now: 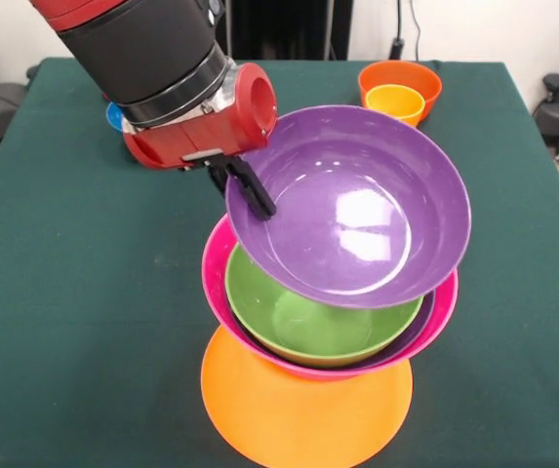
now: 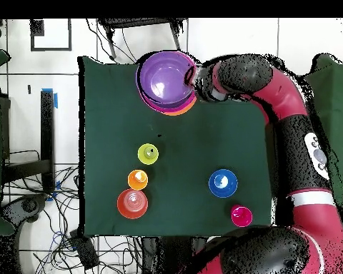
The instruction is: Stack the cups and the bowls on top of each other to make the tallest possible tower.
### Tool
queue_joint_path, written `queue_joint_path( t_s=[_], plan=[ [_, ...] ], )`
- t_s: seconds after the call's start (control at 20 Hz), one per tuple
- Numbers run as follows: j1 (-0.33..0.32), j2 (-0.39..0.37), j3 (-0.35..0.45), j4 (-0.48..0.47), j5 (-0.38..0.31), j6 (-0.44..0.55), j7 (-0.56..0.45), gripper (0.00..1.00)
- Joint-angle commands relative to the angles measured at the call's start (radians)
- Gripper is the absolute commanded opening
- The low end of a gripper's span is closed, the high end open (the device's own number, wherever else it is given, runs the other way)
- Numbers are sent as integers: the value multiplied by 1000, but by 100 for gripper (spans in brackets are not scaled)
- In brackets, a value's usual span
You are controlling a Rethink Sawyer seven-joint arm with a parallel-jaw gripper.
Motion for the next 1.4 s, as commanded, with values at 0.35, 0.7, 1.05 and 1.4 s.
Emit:
queue_joint_path(
  t_s=[0.35,0.7,1.05,1.4],
  plan=[
    [45,112,19,-144,0,-25,-32,0],
    [38,115,15,-150,-10,-4,-49,0],
    [27,72,10,-71,-11,-23,-36,0],
    [32,63,11,-67,-22,10,-67,100]
  ],
)
